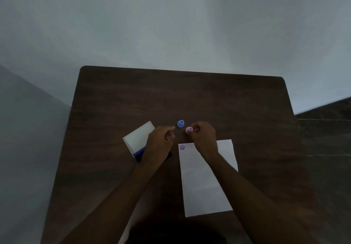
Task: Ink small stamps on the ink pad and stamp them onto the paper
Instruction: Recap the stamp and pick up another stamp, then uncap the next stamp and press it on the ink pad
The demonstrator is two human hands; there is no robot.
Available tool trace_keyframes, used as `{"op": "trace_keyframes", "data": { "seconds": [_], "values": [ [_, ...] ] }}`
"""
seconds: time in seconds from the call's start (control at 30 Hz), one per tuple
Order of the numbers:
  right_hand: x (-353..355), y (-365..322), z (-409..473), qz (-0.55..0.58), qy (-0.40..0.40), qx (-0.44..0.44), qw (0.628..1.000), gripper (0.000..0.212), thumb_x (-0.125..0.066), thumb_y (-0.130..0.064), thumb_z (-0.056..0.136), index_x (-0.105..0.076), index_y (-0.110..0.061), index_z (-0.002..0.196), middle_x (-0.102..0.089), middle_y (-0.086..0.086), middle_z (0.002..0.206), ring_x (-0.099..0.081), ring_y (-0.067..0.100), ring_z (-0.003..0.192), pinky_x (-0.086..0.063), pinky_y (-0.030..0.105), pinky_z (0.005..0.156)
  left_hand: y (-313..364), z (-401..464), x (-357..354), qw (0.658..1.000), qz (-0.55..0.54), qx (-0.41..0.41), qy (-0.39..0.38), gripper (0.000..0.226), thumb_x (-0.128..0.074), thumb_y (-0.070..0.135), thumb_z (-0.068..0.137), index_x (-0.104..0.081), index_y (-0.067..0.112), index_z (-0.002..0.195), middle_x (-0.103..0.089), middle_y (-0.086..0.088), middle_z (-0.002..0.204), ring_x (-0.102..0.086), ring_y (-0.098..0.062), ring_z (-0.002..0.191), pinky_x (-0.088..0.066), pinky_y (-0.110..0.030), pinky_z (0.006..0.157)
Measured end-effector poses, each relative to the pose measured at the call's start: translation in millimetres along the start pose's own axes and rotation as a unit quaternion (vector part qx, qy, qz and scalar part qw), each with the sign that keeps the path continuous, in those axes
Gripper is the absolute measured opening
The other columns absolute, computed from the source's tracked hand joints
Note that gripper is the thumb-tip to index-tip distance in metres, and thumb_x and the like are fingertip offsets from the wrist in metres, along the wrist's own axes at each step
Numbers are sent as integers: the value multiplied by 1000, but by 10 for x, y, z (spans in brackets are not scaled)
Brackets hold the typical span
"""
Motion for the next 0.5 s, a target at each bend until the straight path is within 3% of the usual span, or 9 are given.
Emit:
{"op": "trace_keyframes", "data": {
  "seconds": [0.3, 0.5],
  "values": [
    [-100, 11, 178, -58, -2, 5, 998, 14, -62, -34, 87, -63, -20, 86, -62, -3, 83, -59, 9, 78, -47, 26, 72, -30, 116, -102, 1000, 10, 3, -1, 32, -57, 20, 92, -58, 15, 124, -61, -6, 124, -56, -16, 111, -29, -17, 88],
    [-27, -181, 182, -120, 44, 93, 987, 34, -67, -30, 82, -59, -20, 113, -57, 1, 118, -48, 16, 108, -32, 24, 86, -83, 139, -82, 1000, -6, -4, 17, 30, -59, 21, 91, -61, 15, 121, -64, -5, 120, -55, -6, 100, -32, -15, 87]
  ]
}}
Point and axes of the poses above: each hand's wrist, its own z-axis towards the middle knuckle, its own x-axis out of the back of the hand, y = z × x, the point moved 6 cm from there along z, towards the middle knuckle
